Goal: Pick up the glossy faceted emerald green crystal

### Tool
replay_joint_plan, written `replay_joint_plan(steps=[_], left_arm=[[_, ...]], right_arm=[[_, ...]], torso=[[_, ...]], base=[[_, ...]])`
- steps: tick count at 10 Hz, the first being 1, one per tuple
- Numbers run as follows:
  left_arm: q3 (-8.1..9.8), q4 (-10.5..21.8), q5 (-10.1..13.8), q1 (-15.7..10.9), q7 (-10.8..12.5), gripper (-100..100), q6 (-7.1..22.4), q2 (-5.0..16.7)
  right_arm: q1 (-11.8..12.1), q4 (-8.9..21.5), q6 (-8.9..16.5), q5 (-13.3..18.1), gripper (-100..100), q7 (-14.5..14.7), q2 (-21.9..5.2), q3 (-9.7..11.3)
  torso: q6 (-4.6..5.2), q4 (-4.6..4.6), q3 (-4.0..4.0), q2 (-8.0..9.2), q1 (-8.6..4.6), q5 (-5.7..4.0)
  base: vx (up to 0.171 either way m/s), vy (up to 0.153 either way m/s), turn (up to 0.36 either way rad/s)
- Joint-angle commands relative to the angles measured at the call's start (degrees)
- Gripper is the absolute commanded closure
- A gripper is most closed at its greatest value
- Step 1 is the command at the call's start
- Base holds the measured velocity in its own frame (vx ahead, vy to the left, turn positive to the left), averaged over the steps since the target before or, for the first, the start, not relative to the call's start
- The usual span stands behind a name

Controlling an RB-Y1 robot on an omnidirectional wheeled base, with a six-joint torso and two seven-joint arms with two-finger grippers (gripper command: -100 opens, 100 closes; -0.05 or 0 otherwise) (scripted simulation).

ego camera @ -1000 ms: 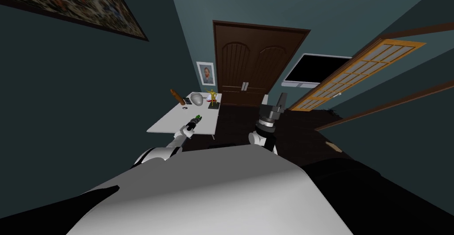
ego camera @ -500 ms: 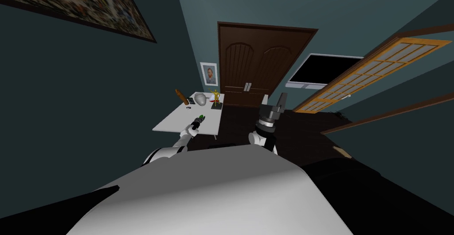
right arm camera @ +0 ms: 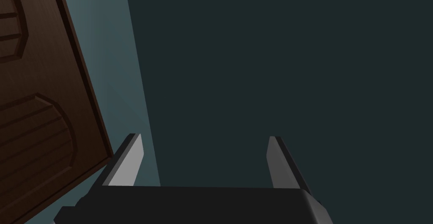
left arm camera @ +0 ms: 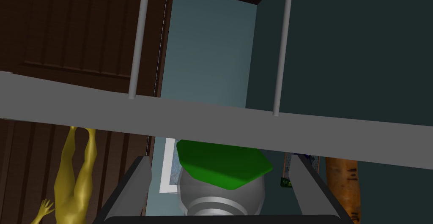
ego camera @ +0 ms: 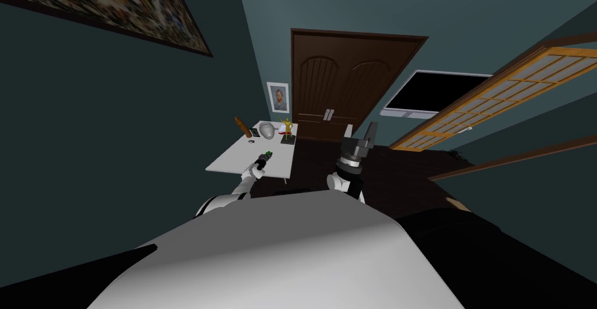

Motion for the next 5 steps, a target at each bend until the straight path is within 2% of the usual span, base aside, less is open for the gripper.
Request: replay_joint_plan(steps=[1,2,5], left_arm=[[0.00,0.0,0.0,0.0,0.0,-100,0.0,0.0],[0.03,-0.1,-0.1,0.0,0.0,100,0.1,0.0],[-0.01,-0.1,-0.1,0.0,0.0,100,0.0,0.0]], right_arm=[[0.0,0.0,0.0,0.0,0,0.0,0.0,0.0],[0.0,0.0,0.0,0.0,0,0.0,0.0,0.0],[0.0,0.0,0.0,0.0,0,0.0,0.0,0.0]], torso=[[0.00,0.00,0.00,0.00,0.00,0.00],[0.00,0.01,0.02,0.03,-0.09,-0.02],[-0.03,-0.04,-0.03,-0.01,-0.15,-0.01]], base=[[0.008,0.018,0.001],[0.000,0.000,0.000],[0.000,0.000,0.000]])
